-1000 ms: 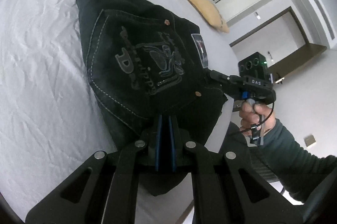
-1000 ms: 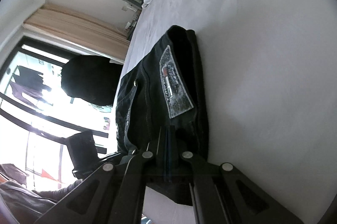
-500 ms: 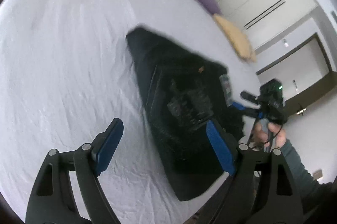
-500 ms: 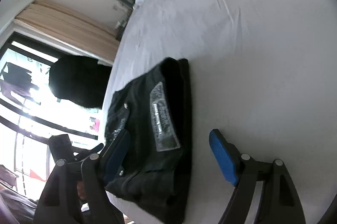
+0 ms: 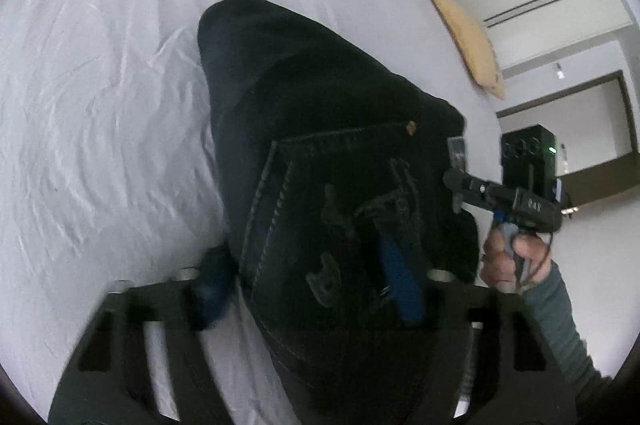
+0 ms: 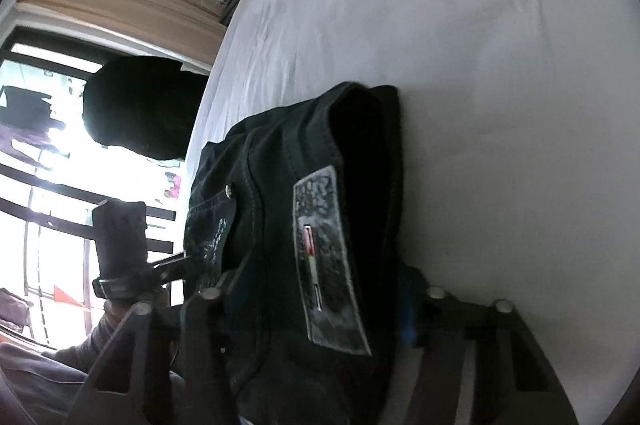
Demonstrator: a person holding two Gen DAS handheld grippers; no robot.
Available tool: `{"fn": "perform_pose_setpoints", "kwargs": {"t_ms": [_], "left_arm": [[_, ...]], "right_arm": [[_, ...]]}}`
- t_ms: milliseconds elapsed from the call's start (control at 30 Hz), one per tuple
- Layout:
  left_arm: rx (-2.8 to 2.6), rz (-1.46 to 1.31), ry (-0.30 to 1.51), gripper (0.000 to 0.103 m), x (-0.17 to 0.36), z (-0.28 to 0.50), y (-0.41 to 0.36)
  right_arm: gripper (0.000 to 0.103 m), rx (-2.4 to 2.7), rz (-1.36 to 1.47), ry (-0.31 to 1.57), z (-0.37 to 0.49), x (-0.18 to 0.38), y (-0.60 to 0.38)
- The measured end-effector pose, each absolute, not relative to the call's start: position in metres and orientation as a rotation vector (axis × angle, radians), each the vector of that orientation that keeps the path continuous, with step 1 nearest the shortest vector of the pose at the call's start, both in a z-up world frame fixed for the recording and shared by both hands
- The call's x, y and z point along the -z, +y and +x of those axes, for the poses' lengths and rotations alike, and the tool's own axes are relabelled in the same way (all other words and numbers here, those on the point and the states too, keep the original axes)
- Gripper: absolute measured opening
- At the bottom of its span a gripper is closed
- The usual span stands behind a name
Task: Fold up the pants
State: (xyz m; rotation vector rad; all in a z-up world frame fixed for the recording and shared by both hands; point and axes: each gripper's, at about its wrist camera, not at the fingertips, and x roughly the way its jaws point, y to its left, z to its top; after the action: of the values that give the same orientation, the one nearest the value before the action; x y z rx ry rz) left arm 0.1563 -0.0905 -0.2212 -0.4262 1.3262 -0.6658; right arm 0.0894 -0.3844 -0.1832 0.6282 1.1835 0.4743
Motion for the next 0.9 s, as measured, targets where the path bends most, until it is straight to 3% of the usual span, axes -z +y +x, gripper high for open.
{"fn": "perform_pose_setpoints", "kwargs": {"t_ms": [67,133,267,600,900], "left_arm": [[0.649,-0.422,1.321,0.040,0.221,0.155,-0.088],[0.639,-0.392,1.310,0.034,0.220,0.153,-0.090],[0.629,-0.341,1.282,0.020,0.207,0.147,-0.096],[0.578,-0.352,1.139,0.018,0.149,0.178,-0.033],[0.449,-0.268,1.088,0.018,0.139,0.273,0.026]], "right_arm": [[0.042,-0.461,0.589,1.171,0.087,0.181,-0.378],[0.031,-0.435,0.566,1.156,0.083,0.175,-0.373],[0.021,-0.404,0.471,1.108,0.078,0.147,-0.354],[0.019,-0.466,0.331,1.013,0.129,0.082,-0.298],[0.019,-0.495,0.377,1.030,0.252,0.108,-0.252]]}}
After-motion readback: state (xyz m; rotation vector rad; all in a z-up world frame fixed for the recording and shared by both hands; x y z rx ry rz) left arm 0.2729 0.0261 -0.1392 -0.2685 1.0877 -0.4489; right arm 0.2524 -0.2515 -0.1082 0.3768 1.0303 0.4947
